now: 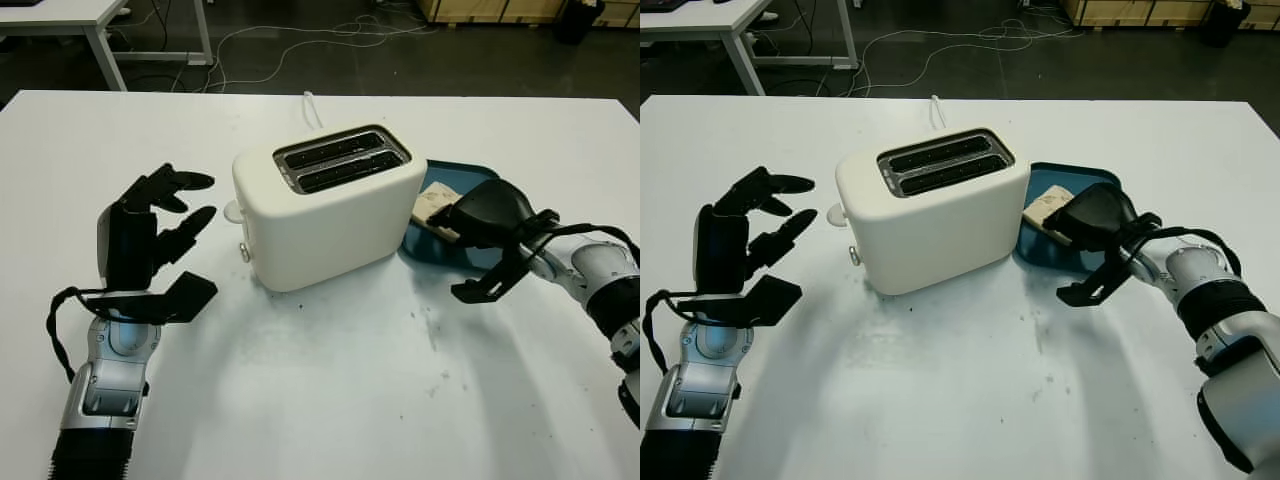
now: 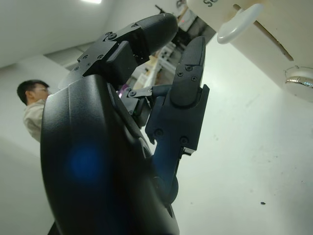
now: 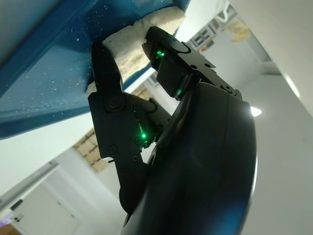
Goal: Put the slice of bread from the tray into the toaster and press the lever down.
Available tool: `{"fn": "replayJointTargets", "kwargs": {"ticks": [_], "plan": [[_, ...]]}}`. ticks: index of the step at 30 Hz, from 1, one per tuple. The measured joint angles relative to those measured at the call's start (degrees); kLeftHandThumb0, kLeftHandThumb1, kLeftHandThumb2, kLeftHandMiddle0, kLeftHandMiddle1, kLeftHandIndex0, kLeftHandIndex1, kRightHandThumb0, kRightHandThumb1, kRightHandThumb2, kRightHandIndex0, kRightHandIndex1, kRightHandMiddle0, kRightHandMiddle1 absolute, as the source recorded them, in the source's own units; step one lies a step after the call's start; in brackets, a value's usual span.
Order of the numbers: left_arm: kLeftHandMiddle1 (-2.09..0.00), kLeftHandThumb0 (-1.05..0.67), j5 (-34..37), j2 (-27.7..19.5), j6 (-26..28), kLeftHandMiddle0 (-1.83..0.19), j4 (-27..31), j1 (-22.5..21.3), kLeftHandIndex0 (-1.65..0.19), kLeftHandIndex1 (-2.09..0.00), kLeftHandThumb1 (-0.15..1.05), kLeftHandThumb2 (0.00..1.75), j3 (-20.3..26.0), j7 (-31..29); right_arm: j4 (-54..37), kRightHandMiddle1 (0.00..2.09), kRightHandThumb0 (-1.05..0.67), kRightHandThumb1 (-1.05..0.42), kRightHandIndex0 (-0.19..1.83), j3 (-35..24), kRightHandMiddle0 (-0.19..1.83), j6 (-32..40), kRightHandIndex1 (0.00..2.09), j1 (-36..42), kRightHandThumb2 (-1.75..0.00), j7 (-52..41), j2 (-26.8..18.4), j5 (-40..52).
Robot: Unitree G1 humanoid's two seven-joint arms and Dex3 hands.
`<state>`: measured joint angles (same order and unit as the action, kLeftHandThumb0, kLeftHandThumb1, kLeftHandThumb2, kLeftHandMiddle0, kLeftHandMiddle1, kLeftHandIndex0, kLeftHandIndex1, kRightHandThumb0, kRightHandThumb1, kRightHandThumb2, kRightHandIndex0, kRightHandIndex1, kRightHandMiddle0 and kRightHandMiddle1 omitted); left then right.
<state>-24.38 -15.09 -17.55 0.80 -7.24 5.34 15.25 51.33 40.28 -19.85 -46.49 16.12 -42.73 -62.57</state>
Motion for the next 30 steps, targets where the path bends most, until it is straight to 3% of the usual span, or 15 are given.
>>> {"fn": "replayJointTargets", "kwargs": {"ticks": [3,8,12,14,17,20,27,30], "plan": [[-1.48,-0.36,0.0,0.0,-0.1,-0.5,-0.1,0.0,-0.68,-0.78,0.92,0.14,0.0,0.1,0.4,1.37,-0.5,-0.92,0.89,0.8,0.9,0.0,1.71,0.0,-0.22,3.4,-0.1,-0.9],[-1.47,-0.36,0.0,0.0,-0.4,-0.51,-0.1,0.0,-0.68,-0.78,0.92,0.14,0.0,0.1,0.9,1.48,-0.5,-0.92,0.88,2.1,0.83,0.0,1.74,0.0,-0.27,5.7,-0.6,-2.1],[-1.5,-0.34,0.0,0.0,-0.4,-0.51,-0.1,0.0,-0.67,-0.78,0.92,0.13,0.0,0.1,2.3,1.6,-0.45,-0.92,0.92,1.9,0.81,-1.1,1.75,0.1,-0.42,8.3,-0.6,-1.5],[-1.51,-0.34,0.0,0.0,-0.4,-0.5,-0.1,0.0,-0.67,-0.78,0.92,0.13,0.0,0.1,2.9,1.61,-0.4,-0.92,0.95,1.6,0.83,-2.0,1.75,0.4,-0.48,9.8,-0.6,-1.1],[-1.5,-0.32,0.0,0.0,-0.4,-0.49,-0.1,0.0,-0.67,-0.78,0.92,0.14,0.0,0.1,4.1,1.57,-0.38,-0.92,0.97,-0.2,0.9,-5.8,1.75,1.6,-0.37,14.2,-0.6,1.4],[-1.5,-0.31,0.0,0.0,-0.4,-0.5,-0.1,0.0,-0.67,-0.78,0.92,0.14,0.0,0.1,5.3,1.65,-0.4,-0.92,0.95,-1.6,0.85,-8.7,1.75,2.7,-0.23,16.4,-0.5,3.5],[-1.53,-0.31,0.0,0.0,-0.4,-0.49,-0.1,0.0,-0.67,-0.78,0.92,0.14,0.0,0.1,4.9,1.56,-0.32,-0.92,0.93,-3.0,0.83,-6.4,1.75,3.5,-0.3,17.8,0.5,4.2],[-1.52,-0.31,0.0,0.0,-0.4,-0.49,-0.1,0.0,-0.67,-0.77,0.92,0.14,0.0,0.0,4.5,1.56,-0.28,-0.92,0.96,-4.0,0.86,-6.2,1.75,3.8,-0.24,17.5,0.5,4.6]]}}
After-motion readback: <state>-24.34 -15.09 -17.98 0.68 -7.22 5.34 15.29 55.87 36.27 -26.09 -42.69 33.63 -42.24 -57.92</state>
